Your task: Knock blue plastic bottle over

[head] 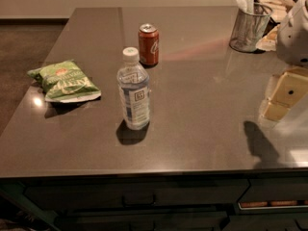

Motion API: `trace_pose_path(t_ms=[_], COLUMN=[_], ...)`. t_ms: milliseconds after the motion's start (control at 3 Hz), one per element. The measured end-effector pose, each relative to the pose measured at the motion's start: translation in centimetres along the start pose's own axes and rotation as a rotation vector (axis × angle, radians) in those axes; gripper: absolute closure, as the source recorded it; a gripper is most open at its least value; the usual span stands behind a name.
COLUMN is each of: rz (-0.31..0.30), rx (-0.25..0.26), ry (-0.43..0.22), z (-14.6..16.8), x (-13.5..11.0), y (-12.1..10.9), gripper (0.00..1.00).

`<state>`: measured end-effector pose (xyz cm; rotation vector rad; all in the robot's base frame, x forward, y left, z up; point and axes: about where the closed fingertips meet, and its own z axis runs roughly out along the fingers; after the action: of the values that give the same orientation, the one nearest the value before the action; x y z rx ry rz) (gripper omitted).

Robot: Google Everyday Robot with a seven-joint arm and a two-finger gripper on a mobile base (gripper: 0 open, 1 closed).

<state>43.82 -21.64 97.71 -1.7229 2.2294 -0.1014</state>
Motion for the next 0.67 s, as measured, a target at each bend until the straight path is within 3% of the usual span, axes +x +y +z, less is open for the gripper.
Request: trace_pose_path(t_ms=[667], rz=[0.004], rx=[0.009], ry=[-0.031], z=[1.1], x=[-1.4], y=[0.6], gripper=[0.0])
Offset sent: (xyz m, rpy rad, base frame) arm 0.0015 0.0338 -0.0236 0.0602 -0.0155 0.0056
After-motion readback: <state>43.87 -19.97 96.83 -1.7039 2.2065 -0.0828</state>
